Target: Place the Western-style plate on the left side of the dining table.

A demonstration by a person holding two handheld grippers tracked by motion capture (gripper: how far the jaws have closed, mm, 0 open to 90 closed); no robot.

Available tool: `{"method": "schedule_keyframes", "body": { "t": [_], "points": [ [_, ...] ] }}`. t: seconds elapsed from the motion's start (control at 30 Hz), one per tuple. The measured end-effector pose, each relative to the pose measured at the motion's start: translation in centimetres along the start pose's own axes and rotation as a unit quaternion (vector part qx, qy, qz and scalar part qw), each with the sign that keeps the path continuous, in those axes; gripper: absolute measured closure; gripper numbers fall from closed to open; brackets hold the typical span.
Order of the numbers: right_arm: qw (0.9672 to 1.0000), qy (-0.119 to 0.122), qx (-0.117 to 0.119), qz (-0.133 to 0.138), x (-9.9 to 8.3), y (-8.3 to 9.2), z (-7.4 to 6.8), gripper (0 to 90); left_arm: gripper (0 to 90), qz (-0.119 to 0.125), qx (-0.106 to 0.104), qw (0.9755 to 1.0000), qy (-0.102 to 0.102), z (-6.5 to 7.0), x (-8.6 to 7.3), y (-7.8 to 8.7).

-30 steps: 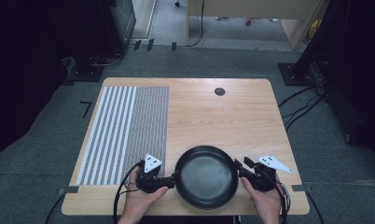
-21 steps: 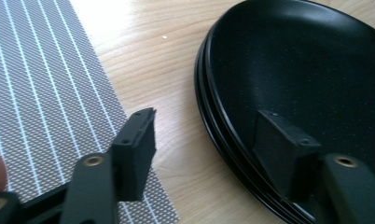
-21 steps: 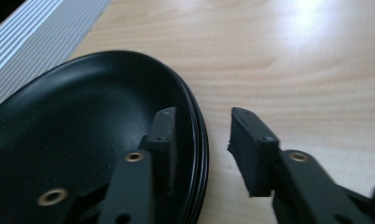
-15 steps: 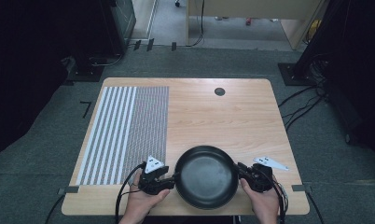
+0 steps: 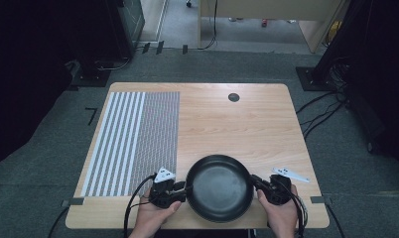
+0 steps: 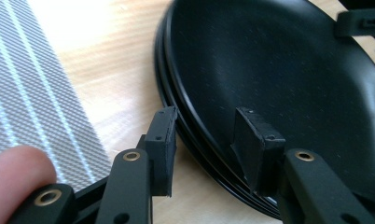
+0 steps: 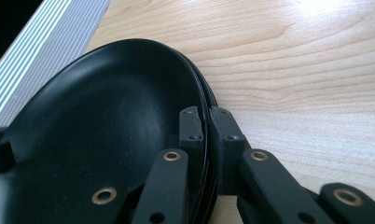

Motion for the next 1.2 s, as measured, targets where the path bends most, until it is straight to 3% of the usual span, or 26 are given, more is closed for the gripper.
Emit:
{"method": "schedule_keyframes", "body": {
  "t": [0.4, 0.57, 0.77, 0.93, 1.2],
  "points": [
    [0.999, -0.028, 0.034, 0.009, -0.4, -0.3, 0.4, 85.6, 63.4, -0.001, 0.003, 1.0, 0.007, 0.0, 0.1, 0.3],
    [0.9973, -0.046, 0.057, -0.001, -0.6, -0.6, 0.4, 85.5, 65.6, 0.003, 0.007, 0.9999, 0.007, -0.5, 0.5, 1.2],
    [0.9968, -0.04, 0.068, -0.008, -0.9, -1.1, -0.4, 85.0, 68.4, 0.003, 0.0, 1.0, 0.006, -1.5, 0.9, 2.3],
    [0.9967, -0.037, 0.072, -0.009, -1.0, -1.3, -0.7, 85.0, 68.3, -0.007, 0.007, 0.9999, -0.012, -1.3, 1.1, 3.0],
    [0.9946, -0.055, 0.087, -0.016, -1.1, -1.7, -0.6, 84.3, 67.8, -0.012, -0.003, 0.9998, -0.012, -1.7, 1.1, 3.1]
  ]
}}
Point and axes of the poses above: each handheld gripper's, and its own axes: y roughly backward along the jaws, x roughly out of its top, z roughly to its right, the point moved 2 cm from there along -y, roughly forward along the jaws, and after that the axes turned 1 degree about -y, right-handed, at the moved point
